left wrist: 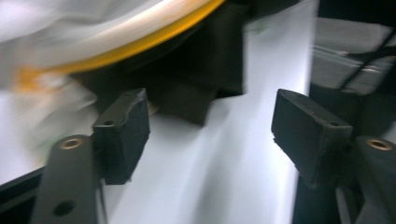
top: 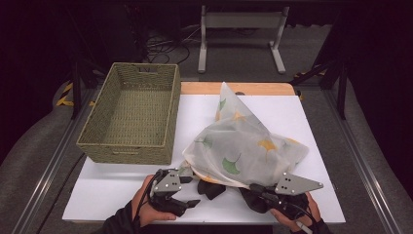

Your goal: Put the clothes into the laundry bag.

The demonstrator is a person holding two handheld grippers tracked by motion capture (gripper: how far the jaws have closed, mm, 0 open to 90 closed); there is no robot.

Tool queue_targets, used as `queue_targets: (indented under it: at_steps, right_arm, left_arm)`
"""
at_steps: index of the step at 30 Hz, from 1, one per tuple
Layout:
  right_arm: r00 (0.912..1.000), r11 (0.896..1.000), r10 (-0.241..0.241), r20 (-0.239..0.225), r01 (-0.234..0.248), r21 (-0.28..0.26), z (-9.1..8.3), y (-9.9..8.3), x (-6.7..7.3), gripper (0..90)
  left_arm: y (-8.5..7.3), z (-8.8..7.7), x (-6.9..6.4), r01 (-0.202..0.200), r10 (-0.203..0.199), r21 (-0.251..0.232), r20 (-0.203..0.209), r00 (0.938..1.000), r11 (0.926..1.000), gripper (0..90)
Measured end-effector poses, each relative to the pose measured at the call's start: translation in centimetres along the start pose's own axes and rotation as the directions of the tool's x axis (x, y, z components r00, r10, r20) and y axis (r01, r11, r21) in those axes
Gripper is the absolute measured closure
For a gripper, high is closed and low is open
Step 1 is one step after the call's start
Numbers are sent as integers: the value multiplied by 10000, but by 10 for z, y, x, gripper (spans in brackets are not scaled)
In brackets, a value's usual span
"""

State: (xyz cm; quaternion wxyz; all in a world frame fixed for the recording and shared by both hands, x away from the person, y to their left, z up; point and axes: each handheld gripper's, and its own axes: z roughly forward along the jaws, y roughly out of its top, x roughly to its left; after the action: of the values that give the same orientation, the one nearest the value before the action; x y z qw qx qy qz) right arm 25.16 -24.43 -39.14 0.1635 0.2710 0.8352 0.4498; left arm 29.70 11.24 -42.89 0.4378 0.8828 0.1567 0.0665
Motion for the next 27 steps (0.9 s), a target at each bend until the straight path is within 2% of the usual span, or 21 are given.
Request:
queue_targets:
  at_steps: [2, 4, 7, 10, 13, 14, 16, 17, 18, 19, 20, 21, 23, 24, 25, 27]
  right_arm:
    - [10000, 10000, -51, -1, 51, 44, 2, 0, 1, 900]
    - [10000, 10000, -62, 18, 62, 67, 3, 0, 1, 899]
    - [9999, 10000, -42, 112, 42, 49, 0, 0, 0, 900]
    - [9998, 10000, 5, 222, -5, 22, -2, -1, -2, 899]
    - [9997, 10000, 54, 256, -53, -11, -3, -2, -3, 899]
    - [9996, 10000, 57, 277, -57, -10, -2, -2, -4, 899]
    - [9995, 10000, 70, 319, -70, 21, -1, -4, -5, 898]
    - [9995, 10000, 70, 319, -70, 21, -1, -4, -5, 898]
    - [9995, 10000, 67, 307, -69, 61, 0, -4, -5, 897]
    - [9993, 9999, 68, 375, -72, 125, 3, -6, -6, 895]
    - [9993, 9999, 68, 375, -72, 125, 3, -6, -6, 895]
    - [9993, 9999, 66, 378, -72, 143, 4, -6, -6, 894]
    - [9990, 9996, 100, 427, -111, 268, 9, -8, -7, 890]
    - [9990, 9996, 100, 427, -111, 268, 9, -8, -7, 890]
    - [9991, 9993, 88, 421, -103, 358, 11, -9, -7, 889]
    - [9988, 9986, 8, 490, -34, 523, 15, -10, -6, 885]
  left_arm:
    - [-4, -4, 4, 244, -236, 89, -796, 9966, 9997, 264]
    - [-9, -7, 13, 649, -641, 12, -1457, 9873, 9979, 230]
    - [-10, -1, 24, 835, -785, 169, -1995, 9768, 9964, 219]
    - [-10, 12, 30, 935, -775, 634, -2195, 9725, 9936, 233]
    - [-11, 22, 35, 1154, -941, 895, -2133, 9724, 9893, 263]
    - [-12, 30, 39, 1330, -1050, 1079, -2327, 9669, 9852, 274]
    - [-12, 36, 44, 1520, -1279, 1094, -2008, 9712, 9823, 347]
    - [-12, 36, 44, 1520, -1279, 1094, -2008, 9712, 9823, 384]
    - [-11, 40, 46, 1463, -1236, 1005, -2036, 9712, 9841, 384]
    - [-10, 40, 48, 1445, -1273, 900, -1733, 9766, 9854, 578]
    - [-10, 40, 48, 1445, -1273, 900, -1733, 9766, 9854, 664]
    - [-10, 40, 49, 1383, -1228, 879, -1625, 9790, 9865, 664]
    - [-9, 40, 49, 1348, -1207, 876, -1495, 9814, 9870, 850]
    - [-9, 38, 49, 1240, -1116, 882, -1342, 9846, 9884, 850]
    - [-10, 35, 48, 1234, -1109, 884, -1345, 9847, 9884, 870]
    - [-11, 26, 46, 1294, -1223, 637, -1046, 9870, 9895, 876]
